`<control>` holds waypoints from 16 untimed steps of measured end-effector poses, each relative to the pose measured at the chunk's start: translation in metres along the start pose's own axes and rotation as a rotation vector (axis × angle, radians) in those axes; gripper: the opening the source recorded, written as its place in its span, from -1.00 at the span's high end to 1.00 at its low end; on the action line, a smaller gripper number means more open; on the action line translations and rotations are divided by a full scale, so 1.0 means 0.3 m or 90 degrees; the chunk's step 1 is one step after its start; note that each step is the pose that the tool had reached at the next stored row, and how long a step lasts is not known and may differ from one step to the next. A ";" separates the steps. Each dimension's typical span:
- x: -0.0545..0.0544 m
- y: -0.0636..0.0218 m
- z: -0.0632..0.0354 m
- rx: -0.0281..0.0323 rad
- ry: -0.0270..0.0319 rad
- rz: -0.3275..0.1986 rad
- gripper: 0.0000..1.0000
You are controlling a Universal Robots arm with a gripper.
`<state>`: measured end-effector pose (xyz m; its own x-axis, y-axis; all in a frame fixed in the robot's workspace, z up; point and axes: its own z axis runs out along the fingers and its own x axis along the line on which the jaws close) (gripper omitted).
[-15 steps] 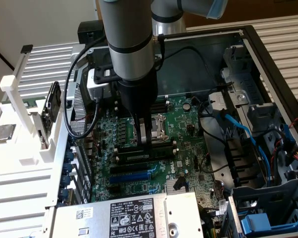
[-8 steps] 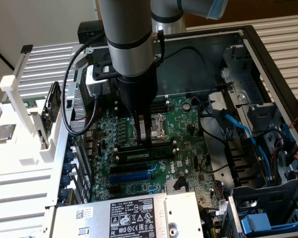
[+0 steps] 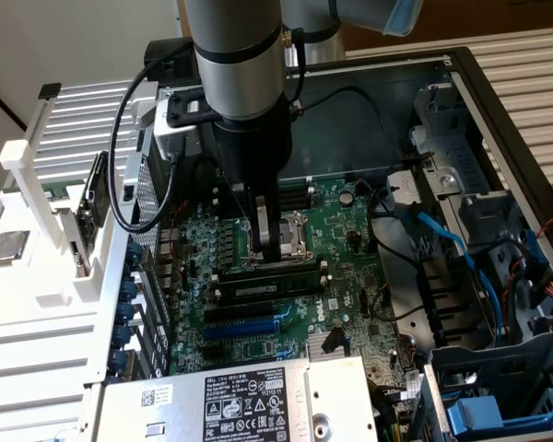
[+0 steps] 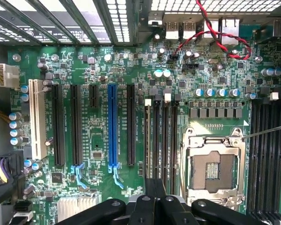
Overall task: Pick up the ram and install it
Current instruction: 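Press down the ram until it locks into place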
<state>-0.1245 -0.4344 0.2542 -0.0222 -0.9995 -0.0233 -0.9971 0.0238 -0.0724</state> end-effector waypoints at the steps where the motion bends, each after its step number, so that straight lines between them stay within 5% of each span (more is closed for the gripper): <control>1: 0.000 0.000 0.000 0.0000 -0.0001 0.000 0.80; 5: 0.000 0.000 0.000 0.0001 0.0001 0.001 0.80; 16: 0.000 0.000 0.000 0.0025 0.0073 0.108 0.80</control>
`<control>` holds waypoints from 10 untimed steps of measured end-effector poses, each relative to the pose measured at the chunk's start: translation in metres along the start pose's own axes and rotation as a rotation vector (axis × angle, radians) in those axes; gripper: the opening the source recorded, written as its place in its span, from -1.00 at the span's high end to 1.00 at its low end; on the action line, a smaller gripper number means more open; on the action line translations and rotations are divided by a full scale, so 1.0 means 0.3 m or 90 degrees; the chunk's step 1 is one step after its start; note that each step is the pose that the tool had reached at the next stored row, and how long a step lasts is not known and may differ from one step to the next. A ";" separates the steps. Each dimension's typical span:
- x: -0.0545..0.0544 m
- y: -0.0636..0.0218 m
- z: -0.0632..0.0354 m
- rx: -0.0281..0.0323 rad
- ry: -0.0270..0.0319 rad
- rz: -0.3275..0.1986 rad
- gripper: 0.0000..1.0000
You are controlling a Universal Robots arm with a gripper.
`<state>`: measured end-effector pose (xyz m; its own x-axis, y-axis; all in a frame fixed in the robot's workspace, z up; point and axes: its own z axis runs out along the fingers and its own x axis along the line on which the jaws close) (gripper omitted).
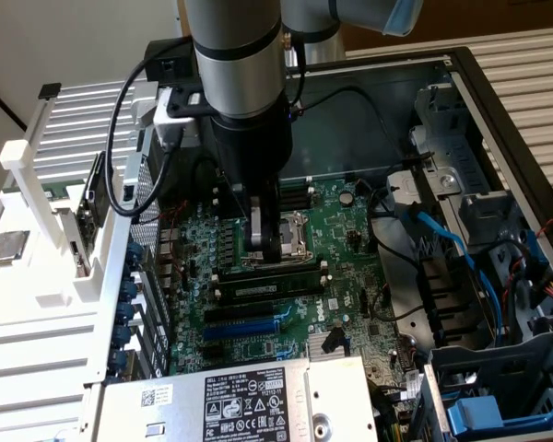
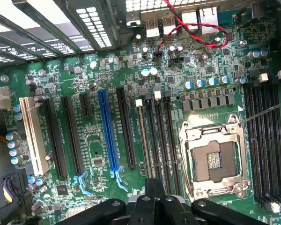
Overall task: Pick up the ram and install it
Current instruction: 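Press down the ram until it locks into place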
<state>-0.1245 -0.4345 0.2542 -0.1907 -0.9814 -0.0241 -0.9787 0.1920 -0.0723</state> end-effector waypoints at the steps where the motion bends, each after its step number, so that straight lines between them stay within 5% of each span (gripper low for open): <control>1: 0.000 0.000 0.000 0.0002 0.0006 0.009 0.80; 10: 0.000 0.000 0.000 0.0019 0.0053 0.092 0.80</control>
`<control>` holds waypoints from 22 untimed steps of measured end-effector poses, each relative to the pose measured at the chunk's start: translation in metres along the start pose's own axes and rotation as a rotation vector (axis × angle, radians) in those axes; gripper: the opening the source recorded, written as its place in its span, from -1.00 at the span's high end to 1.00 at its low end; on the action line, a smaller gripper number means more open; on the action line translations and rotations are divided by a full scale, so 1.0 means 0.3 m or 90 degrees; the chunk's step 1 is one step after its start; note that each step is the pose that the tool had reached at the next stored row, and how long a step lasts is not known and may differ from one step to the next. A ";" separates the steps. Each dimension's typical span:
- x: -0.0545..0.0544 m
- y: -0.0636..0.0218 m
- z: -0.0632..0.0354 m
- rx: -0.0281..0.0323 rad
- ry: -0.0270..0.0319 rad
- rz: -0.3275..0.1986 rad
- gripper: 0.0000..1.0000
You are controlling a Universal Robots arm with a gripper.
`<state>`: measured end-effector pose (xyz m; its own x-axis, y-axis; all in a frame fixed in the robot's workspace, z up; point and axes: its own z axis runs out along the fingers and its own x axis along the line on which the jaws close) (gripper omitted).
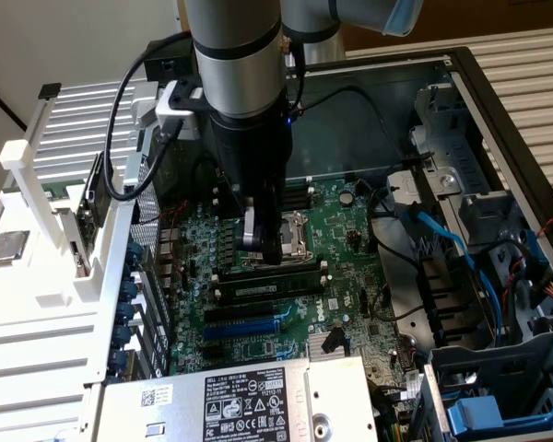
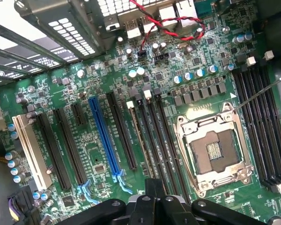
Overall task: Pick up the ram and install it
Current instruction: 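Press down the ram until it locks into place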
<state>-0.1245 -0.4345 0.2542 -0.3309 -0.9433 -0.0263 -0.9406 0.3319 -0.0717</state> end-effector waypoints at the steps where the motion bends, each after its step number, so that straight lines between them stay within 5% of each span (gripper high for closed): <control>1: 0.000 0.000 0.000 0.0002 0.0005 0.009 0.80; 22: 0.000 0.000 0.000 0.0059 0.0158 0.227 0.80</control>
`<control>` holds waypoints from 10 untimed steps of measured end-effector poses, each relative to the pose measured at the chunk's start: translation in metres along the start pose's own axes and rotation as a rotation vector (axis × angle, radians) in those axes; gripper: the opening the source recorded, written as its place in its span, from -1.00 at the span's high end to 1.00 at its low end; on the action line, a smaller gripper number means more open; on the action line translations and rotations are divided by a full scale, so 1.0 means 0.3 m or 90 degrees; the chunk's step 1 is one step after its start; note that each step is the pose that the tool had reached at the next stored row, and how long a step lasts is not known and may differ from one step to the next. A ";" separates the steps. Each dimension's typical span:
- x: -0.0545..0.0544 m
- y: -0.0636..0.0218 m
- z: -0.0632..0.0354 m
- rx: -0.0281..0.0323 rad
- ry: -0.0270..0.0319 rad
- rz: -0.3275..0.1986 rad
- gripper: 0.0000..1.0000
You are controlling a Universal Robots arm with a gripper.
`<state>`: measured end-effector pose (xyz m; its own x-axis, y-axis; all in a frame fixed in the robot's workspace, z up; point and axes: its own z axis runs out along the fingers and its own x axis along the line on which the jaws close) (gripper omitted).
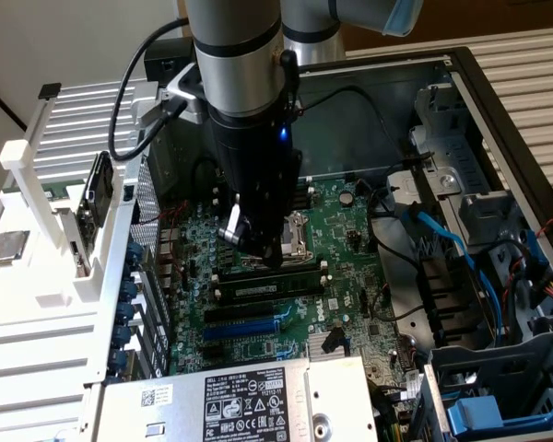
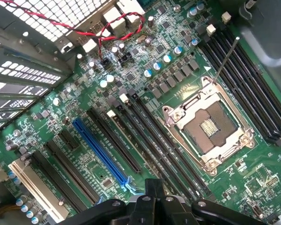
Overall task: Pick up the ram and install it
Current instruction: 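Press down the ram until it locks into place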
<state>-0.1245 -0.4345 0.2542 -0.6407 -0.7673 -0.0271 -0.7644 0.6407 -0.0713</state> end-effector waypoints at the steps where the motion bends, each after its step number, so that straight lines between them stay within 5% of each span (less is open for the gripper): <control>1: 0.000 0.000 0.000 0.0003 0.0007 0.010 0.80; 10: 0.000 0.000 0.000 0.0027 0.0073 0.101 0.80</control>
<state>-0.1245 -0.4345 0.2542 -0.7543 -0.6559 -0.0270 -0.6530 0.7540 -0.0713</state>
